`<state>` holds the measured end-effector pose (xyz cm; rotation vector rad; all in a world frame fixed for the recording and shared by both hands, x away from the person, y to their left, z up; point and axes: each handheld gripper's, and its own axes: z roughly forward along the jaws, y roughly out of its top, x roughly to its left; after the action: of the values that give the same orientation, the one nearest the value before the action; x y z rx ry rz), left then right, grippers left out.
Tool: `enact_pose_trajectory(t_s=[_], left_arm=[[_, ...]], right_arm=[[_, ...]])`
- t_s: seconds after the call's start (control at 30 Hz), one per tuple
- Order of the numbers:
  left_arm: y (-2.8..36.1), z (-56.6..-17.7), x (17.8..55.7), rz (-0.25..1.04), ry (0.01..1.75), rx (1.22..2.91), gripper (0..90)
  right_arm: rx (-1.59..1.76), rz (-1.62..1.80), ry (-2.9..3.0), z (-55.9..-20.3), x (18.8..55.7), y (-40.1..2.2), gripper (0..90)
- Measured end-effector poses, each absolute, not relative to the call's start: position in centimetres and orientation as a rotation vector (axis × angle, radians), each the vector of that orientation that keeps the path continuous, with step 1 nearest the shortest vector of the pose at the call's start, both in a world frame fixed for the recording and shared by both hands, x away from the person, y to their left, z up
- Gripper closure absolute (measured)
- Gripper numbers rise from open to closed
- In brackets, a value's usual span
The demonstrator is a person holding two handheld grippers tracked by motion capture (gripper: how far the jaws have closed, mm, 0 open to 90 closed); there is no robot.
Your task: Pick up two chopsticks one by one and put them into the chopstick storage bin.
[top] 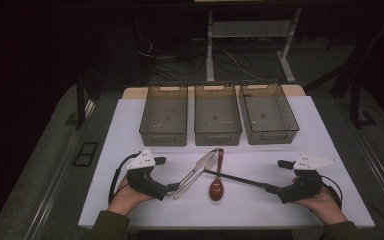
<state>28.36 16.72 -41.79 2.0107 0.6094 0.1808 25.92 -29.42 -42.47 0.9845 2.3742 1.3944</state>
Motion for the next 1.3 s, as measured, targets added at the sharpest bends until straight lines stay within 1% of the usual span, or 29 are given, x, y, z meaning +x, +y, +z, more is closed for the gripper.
enact_pose_trajectory(t_s=[0.4,1.3], left_arm=[[16.8,-41.8,28.1,0.181,0.621,1.993,0.0],[16.7,-41.9,27.8,0.178,0.616,1.992,0.0]], right_arm=[[0.979,1.427,2.388,-41.8,26.0,-30.0,0.2],[0.933,1.388,2.398,-40.4,27.0,-29.6,0.2]])
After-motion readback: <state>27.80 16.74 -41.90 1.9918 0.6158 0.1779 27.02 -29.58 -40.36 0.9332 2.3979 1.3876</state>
